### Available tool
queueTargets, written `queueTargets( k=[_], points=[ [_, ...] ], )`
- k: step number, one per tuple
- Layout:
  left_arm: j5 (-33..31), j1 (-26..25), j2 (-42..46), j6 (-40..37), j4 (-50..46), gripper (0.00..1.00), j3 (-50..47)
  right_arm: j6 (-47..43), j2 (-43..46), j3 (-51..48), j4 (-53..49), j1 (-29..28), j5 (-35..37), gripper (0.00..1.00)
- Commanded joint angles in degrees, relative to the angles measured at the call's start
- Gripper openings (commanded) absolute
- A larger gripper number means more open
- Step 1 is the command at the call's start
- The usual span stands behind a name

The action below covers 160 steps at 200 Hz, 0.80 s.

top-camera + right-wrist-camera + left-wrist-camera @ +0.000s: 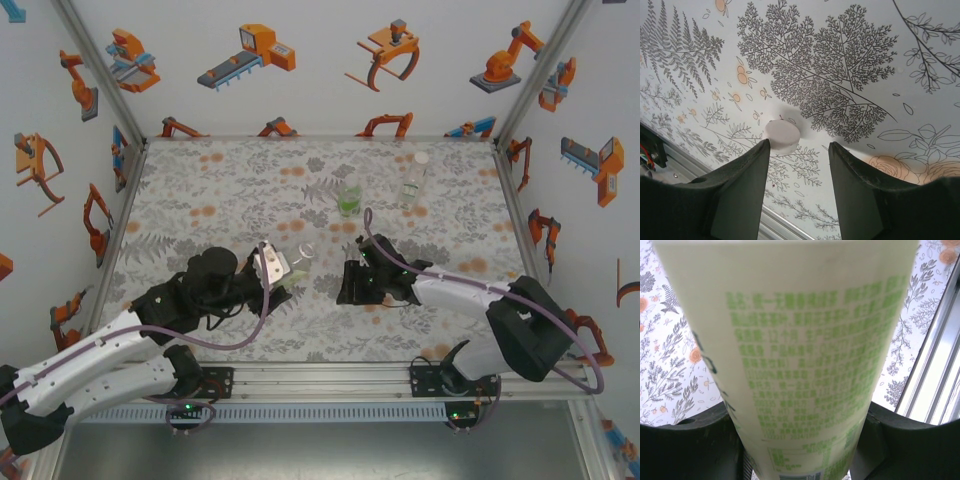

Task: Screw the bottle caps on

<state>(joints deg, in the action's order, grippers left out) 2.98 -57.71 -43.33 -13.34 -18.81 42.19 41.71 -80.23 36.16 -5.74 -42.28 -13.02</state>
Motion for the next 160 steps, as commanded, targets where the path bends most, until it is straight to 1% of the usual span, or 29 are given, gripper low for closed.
queueTargets(
  k=[1, 46, 89, 116, 160],
  points=[
    [0.3, 0.2, 1.0, 1.0, 1.1, 0.0, -0.5, -1.2, -0.6, 1.0, -1.8, -0.8, 1.1, 0.5],
    [0.4, 0.2, 0.8, 1.1, 1.3, 0.0, -0.8, -2.6, -0.7, 1.1, -4.9, -2.4, 3.5, 0.49],
    [0.3, 0.2, 1.0, 1.1, 1.4, 0.0, -1.0, -2.5, 2.7, -0.4, -6.9, -4.8, 5.2, 0.49],
    [0.5, 0.2, 0.8, 1.3, 1.8, 0.0, -1.1, -2.3, 4.5, -2.1, -7.1, -5.1, 6.1, 0.47],
    [0.9, 0.2, 0.4, 1.4, 2.0, 0.0, -0.9, -3.0, 5.7, -1.7, -9.2, -5.5, 7.1, 0.45]
  ],
)
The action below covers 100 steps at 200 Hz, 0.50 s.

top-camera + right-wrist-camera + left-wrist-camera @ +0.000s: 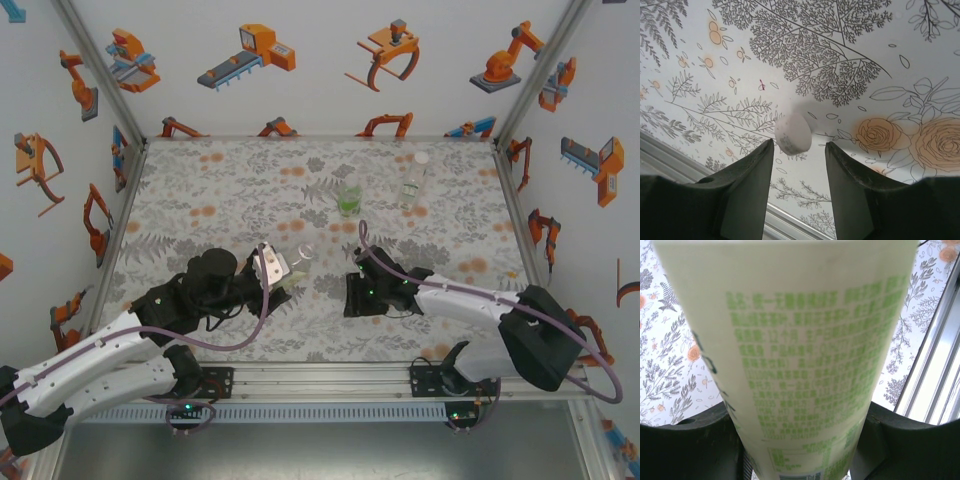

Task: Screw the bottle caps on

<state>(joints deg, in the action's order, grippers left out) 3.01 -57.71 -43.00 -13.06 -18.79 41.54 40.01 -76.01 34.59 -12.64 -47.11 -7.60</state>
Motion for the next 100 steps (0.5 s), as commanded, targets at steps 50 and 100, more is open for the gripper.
queueTargets(
  k=[50, 100],
  points=[
    [0.8, 0.2, 0.1, 1.2, 1.7, 0.0, 0.0, -4.5, 3.5, 2.5, -4.0, -0.7, 3.1, 0.4],
    [0.7, 0.2, 0.3, 1.2, 1.5, 0.0, -0.1, -10.3, -0.7, 8.0, -7.4, -0.7, 3.6, 0.28]
  ],
)
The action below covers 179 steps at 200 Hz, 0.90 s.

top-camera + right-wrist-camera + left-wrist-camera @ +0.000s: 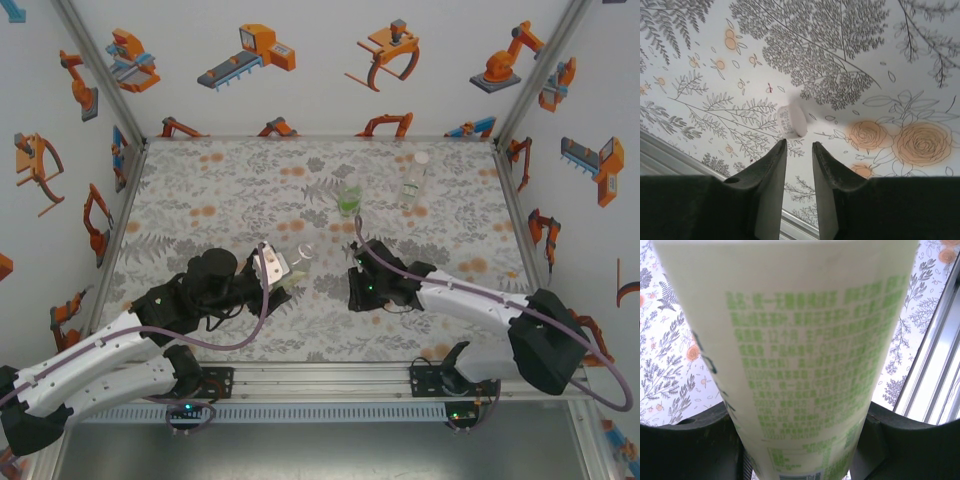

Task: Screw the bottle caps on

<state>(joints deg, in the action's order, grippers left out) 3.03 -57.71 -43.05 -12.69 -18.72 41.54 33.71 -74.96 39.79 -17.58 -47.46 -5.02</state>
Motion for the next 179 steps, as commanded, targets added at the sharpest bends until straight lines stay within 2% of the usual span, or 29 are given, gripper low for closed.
queueTargets(
  k=[1, 16, 36, 76, 179],
  points=[
    [0.7, 0.2, 0.4, 0.9, 1.5, 0.0, -0.1, -4.1, -1.9, 2.8, -2.5, -0.3, 1.0, 0.27],
    [0.8, 0.1, 0.5, 0.9, 1.4, 0.0, -0.1, -5.1, -3.3, 4.1, -2.4, -0.3, -0.1, 0.27],
    [0.7, 0.2, 0.6, 1.0, 1.1, 0.0, 0.0, -5.8, -5.0, 5.2, -1.8, -0.3, -2.1, 0.35],
    [0.6, 0.2, 0.8, 1.0, 1.1, 0.0, -0.2, -6.5, -8.0, 5.6, -1.8, -0.5, -3.0, 0.35],
    [0.7, 0.2, 0.5, 0.9, 1.4, 0.0, -0.3, -6.4, -8.5, 6.9, -5.5, -1.5, -0.2, 0.25]
  ],
)
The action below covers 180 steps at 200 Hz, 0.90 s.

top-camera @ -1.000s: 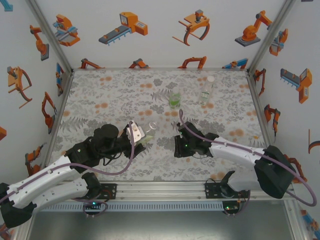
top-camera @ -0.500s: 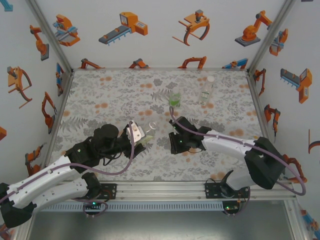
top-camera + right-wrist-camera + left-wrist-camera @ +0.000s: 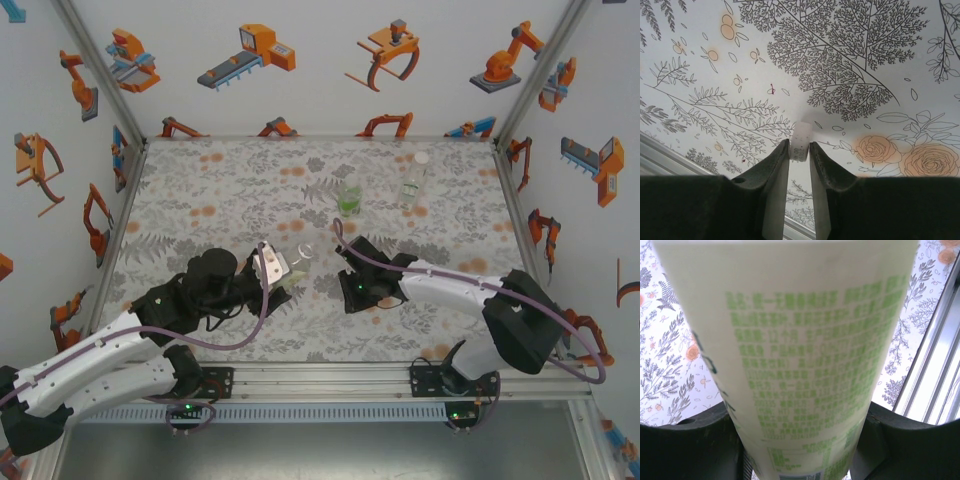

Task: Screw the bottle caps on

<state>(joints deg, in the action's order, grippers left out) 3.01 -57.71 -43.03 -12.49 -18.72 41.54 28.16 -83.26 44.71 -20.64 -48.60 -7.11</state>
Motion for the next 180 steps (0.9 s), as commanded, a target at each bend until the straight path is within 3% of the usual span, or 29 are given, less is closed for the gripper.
queueTargets(
  k=[1, 91, 141, 180],
  points=[
    [0.8, 0.2, 0.5, 0.7, 1.3, 0.0, -0.3, -0.8, -0.2, 2.1, -2.5, -0.3, 2.0, 0.25],
    [1.0, 0.2, -0.5, 0.4, 1.8, 0.0, -0.1, -2.0, 0.6, 5.1, -9.1, -0.4, 7.7, 0.21],
    [0.9, 0.2, -0.1, 0.4, 1.7, 0.0, -0.2, -6.9, -0.2, 9.9, -19.5, 0.1, 22.7, 0.2],
    [0.3, 0.2, 1.3, 0.4, 1.4, 0.0, -0.6, -9.9, -6.0, 15.7, -25.6, 0.3, 35.3, 0.19]
  ],
)
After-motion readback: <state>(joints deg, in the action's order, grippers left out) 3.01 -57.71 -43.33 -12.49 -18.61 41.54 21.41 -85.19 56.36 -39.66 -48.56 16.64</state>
